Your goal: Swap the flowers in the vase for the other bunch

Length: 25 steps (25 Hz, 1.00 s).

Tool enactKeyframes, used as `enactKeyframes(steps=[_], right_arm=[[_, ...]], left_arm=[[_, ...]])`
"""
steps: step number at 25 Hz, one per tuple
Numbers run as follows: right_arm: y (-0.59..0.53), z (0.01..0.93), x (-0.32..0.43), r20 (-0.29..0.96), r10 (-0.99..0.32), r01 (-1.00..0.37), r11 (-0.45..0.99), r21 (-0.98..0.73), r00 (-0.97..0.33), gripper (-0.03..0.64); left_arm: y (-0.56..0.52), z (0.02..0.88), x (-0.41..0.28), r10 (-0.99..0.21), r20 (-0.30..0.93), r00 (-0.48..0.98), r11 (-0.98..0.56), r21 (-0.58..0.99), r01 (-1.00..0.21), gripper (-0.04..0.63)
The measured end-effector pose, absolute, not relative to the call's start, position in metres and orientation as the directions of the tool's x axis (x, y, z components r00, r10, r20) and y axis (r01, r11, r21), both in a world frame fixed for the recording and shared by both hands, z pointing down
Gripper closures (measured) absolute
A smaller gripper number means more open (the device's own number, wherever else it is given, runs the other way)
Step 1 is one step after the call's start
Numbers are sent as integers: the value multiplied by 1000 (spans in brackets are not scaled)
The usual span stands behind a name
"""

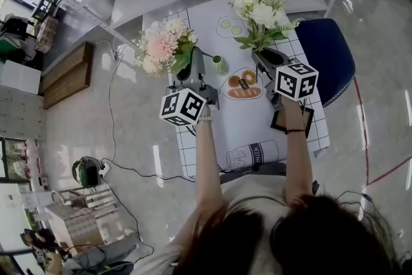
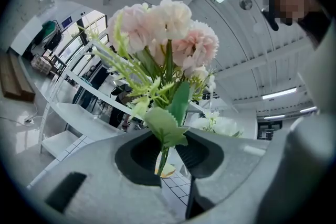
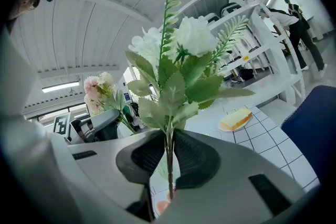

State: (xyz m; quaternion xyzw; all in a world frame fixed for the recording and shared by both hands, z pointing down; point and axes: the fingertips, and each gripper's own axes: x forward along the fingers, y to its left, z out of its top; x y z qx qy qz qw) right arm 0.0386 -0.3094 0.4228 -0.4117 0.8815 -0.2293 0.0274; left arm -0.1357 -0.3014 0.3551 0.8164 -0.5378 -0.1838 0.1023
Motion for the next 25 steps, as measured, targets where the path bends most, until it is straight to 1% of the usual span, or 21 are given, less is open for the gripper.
enactKeyframes(steps=[15,25], right_arm=[[-308,418,29,130,-728,-701,572,-426,-673,566],[-304,417,25,133,-714,-690,585,-426,-687,566]], left_arm=[[-289,346,-157,-930,-189,315,-365,369,-855,505],[-282,354,-163,-945,-138,296,-326,373,-869,505]])
